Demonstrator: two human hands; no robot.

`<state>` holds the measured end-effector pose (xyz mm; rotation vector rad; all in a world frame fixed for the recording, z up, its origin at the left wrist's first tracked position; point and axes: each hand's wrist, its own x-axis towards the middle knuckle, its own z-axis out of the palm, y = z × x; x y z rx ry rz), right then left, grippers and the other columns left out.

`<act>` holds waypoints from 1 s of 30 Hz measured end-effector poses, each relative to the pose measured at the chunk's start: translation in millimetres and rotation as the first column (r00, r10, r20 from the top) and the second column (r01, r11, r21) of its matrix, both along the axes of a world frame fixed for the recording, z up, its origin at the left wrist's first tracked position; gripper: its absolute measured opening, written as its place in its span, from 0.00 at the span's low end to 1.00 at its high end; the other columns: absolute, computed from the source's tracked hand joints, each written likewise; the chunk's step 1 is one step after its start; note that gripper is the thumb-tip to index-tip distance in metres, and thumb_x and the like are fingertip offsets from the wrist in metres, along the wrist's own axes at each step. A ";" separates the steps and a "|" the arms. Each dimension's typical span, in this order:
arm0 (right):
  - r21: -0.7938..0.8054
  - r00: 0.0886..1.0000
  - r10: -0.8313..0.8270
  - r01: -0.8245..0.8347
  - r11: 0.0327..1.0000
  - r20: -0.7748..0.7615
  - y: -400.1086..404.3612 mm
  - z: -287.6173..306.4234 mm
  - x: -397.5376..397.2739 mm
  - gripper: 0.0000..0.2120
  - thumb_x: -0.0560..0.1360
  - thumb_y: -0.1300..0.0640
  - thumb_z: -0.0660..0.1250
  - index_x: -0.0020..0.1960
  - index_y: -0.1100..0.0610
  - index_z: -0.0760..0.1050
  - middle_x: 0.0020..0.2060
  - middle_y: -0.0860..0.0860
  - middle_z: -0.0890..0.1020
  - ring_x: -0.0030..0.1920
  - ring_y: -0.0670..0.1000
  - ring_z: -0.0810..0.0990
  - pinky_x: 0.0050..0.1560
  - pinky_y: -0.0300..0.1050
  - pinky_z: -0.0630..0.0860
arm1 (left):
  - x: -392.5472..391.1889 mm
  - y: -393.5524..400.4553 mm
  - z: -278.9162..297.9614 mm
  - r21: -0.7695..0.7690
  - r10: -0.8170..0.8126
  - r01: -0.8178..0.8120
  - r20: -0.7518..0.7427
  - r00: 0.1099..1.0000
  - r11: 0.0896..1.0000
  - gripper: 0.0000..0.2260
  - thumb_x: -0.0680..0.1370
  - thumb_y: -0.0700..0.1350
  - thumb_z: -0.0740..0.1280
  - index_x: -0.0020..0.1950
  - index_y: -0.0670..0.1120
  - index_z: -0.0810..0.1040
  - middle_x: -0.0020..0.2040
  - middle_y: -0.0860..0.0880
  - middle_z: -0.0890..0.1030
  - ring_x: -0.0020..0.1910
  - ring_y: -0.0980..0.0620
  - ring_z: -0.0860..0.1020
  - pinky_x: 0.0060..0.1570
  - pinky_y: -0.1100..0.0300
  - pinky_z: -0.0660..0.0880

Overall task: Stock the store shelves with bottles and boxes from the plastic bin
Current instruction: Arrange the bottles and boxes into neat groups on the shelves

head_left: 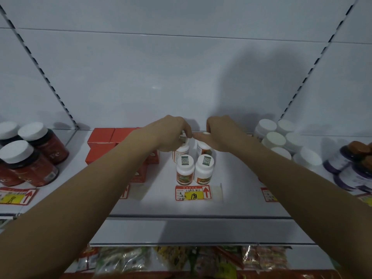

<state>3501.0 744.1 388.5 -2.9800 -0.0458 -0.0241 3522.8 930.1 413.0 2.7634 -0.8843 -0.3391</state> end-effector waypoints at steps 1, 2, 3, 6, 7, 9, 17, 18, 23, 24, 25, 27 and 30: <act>-0.016 1.000 -0.002 0.002 1.000 -0.007 -0.1 -0.1 1.8 0.27 0.77 0.32 0.62 0.45 0.57 0.73 0.39 0.54 0.79 0.37 0.51 0.74 0.32 0.45 0.65 | -0.4 0.4 0.1 -0.003 0.000 0.000 -0.005 1.000 1.000 0.13 0.80 0.43 0.65 0.64 0.51 0.79 0.64 0.47 0.78 0.37 0.57 0.73 0.45 0.61 0.69; -0.024 1.000 0.001 -0.001 1.000 -0.021 -1.4 0.2 2.8 0.26 0.77 0.32 0.61 0.45 0.57 0.74 0.40 0.54 0.79 0.39 0.52 0.75 0.35 0.46 0.67 | -0.8 0.3 -0.7 -0.008 -0.001 0.001 -0.007 1.000 1.000 0.12 0.81 0.45 0.65 0.63 0.52 0.79 0.64 0.47 0.78 0.42 0.54 0.74 0.47 0.60 0.69; -0.014 0.999 0.014 -0.014 1.000 -0.041 -3.6 1.5 2.3 0.25 0.78 0.33 0.60 0.47 0.56 0.74 0.42 0.54 0.80 0.41 0.53 0.76 0.38 0.47 0.69 | -0.9 0.4 -1.8 -0.015 -0.001 0.001 -0.004 1.000 1.000 0.10 0.80 0.47 0.66 0.61 0.53 0.79 0.63 0.48 0.78 0.47 0.51 0.75 0.49 0.59 0.70; 0.108 0.978 0.162 -0.148 0.983 -0.131 -15.8 6.0 -3.1 0.18 0.79 0.39 0.63 0.60 0.50 0.76 0.52 0.52 0.79 0.49 0.51 0.77 0.48 0.48 0.74 | -2.1 -0.7 -5.4 -0.011 -0.012 0.012 0.015 1.000 1.000 0.04 0.79 0.50 0.67 0.53 0.54 0.77 0.58 0.49 0.78 0.54 0.48 0.75 0.52 0.54 0.73; 0.139 0.962 0.224 -0.203 0.969 -0.157 -20.4 7.2 -4.8 0.16 0.79 0.41 0.65 0.63 0.47 0.75 0.55 0.50 0.78 0.49 0.49 0.76 0.50 0.47 0.73 | -2.2 -0.6 -5.8 0.004 -0.026 0.026 0.028 0.999 1.000 0.03 0.79 0.48 0.67 0.52 0.54 0.76 0.56 0.50 0.78 0.54 0.48 0.75 0.51 0.54 0.73; 0.178 0.942 0.292 -0.263 0.948 -0.167 -26.7 7.5 -6.0 0.16 0.78 0.47 0.69 0.65 0.42 0.74 0.57 0.48 0.76 0.47 0.44 0.75 0.49 0.43 0.72 | -2.1 1.4 -5.3 0.027 -0.046 0.045 0.033 0.998 0.999 0.05 0.80 0.45 0.66 0.54 0.52 0.75 0.55 0.51 0.77 0.53 0.48 0.74 0.49 0.55 0.71; 0.206 0.947 0.295 -0.266 0.942 -0.125 -28.0 4.8 -5.9 0.16 0.78 0.49 0.70 0.65 0.45 0.76 0.52 0.45 0.76 0.46 0.44 0.76 0.48 0.41 0.71 | -4.1 7.2 2.6 0.106 -0.077 0.074 0.028 0.997 0.992 0.20 0.77 0.44 0.70 0.69 0.51 0.73 0.63 0.50 0.78 0.56 0.50 0.75 0.54 0.56 0.72; 0.221 0.947 0.297 -0.264 0.939 -0.126 -28.8 4.4 -6.0 0.16 0.78 0.50 0.70 0.65 0.45 0.76 0.52 0.44 0.76 0.45 0.43 0.76 0.48 0.41 0.71 | -4.2 7.6 2.5 0.106 -0.068 0.064 0.037 0.997 0.992 0.20 0.77 0.47 0.71 0.69 0.50 0.74 0.63 0.50 0.78 0.57 0.49 0.76 0.56 0.55 0.73; 0.261 0.946 0.295 -0.253 0.931 -0.132 -31.1 0.5 -4.8 0.14 0.79 0.48 0.68 0.65 0.44 0.76 0.52 0.43 0.77 0.46 0.40 0.77 0.49 0.41 0.72 | -3.1 7.4 -4.7 0.104 -0.040 0.029 0.107 0.994 0.994 0.16 0.78 0.49 0.69 0.66 0.50 0.78 0.61 0.47 0.80 0.57 0.47 0.78 0.56 0.54 0.76; 0.256 0.947 0.293 -0.254 0.933 -0.128 -30.9 0.0 -4.6 0.14 0.79 0.48 0.68 0.64 0.43 0.76 0.52 0.43 0.77 0.46 0.41 0.77 0.49 0.42 0.73 | -2.4 7.4 -5.6 0.094 -0.041 0.031 0.105 0.994 0.995 0.15 0.79 0.48 0.69 0.65 0.50 0.78 0.61 0.47 0.80 0.56 0.48 0.77 0.54 0.56 0.75; 0.252 0.948 0.293 -0.256 0.933 -0.122 -30.8 -0.2 -4.4 0.14 0.79 0.48 0.68 0.64 0.43 0.76 0.52 0.44 0.77 0.46 0.42 0.77 0.50 0.42 0.74 | -1.9 7.3 -5.8 0.081 -0.046 0.038 0.098 0.994 0.996 0.15 0.79 0.47 0.69 0.66 0.50 0.78 0.61 0.48 0.80 0.53 0.50 0.76 0.53 0.57 0.74; 0.248 0.947 0.296 -0.259 0.933 -0.127 -30.8 0.1 -4.6 0.13 0.79 0.48 0.68 0.64 0.44 0.76 0.52 0.45 0.78 0.47 0.44 0.78 0.51 0.44 0.76 | -2.3 6.5 -5.2 0.049 -0.066 0.062 0.080 0.995 0.997 0.16 0.79 0.44 0.69 0.67 0.49 0.78 0.61 0.48 0.80 0.48 0.54 0.73 0.50 0.60 0.72; 0.252 0.942 0.301 -0.258 0.933 -0.151 -30.1 1.3 -6.2 0.14 0.79 0.48 0.69 0.64 0.43 0.76 0.53 0.44 0.77 0.48 0.45 0.78 0.52 0.44 0.76 | -3.9 5.5 -5.5 0.001 -0.083 0.083 0.062 0.995 0.997 0.19 0.78 0.43 0.72 0.68 0.48 0.76 0.61 0.49 0.80 0.47 0.54 0.74 0.50 0.60 0.71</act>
